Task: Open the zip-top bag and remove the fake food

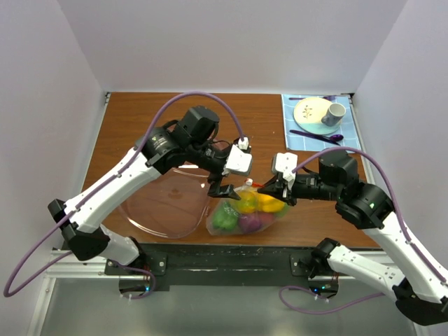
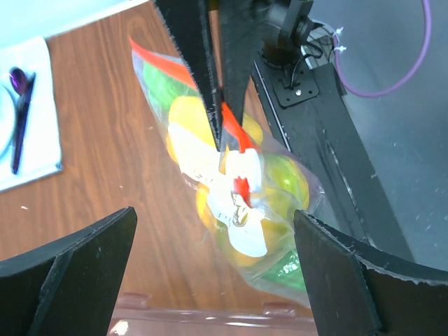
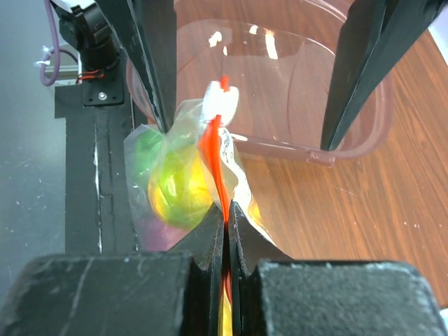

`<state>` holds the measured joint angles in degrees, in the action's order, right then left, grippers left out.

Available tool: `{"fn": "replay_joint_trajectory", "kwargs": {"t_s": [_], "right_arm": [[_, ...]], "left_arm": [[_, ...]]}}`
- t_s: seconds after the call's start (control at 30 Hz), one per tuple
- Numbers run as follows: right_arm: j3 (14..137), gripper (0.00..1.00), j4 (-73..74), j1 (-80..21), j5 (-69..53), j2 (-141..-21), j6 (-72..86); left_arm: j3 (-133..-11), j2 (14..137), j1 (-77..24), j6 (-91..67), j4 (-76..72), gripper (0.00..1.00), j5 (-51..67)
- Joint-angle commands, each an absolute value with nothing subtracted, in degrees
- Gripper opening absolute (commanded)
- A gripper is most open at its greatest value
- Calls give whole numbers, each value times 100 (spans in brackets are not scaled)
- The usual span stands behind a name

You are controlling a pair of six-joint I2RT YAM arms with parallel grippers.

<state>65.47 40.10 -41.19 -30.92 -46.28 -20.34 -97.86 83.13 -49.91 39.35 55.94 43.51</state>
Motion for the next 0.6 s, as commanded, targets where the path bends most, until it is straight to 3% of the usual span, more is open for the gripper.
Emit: {"fn": "replay_joint_trajectory", "kwargs": {"t_s": [0.0,0.07,0.23,0.4,0.5,0.53,0.57], "right_arm": [[6557,0,3858,-4087,-2927,-4509,-1872],[6530,0,3876,-4096,-2822,-4509,-1872],[6539,0,3911,-4096,-2497,-4483,-1925],[6539,0,3788,-4104,-2110,-4447,-1934],[6600,0,3771,-4096,-2118,-4544,-1925],[6601,0,3744,-4096,-2153,-4579,-1907],[6601,0,3718,-4096,-2179,-4597,-1890]], "left_arm": [[-9711,8297,-4983,3226,4939,100,4508],[-9817,8349,-4983,3129,4931,98,4816],[-9677,8332,-4983,2883,4913,80,5132],[-9414,8227,-4948,2725,4843,70,5238],[-9106,8183,-4939,2663,4738,46,5247],[-9079,8191,-4939,2654,4711,30,5230],[-9070,8191,-4939,2637,4685,19,5203]]}}
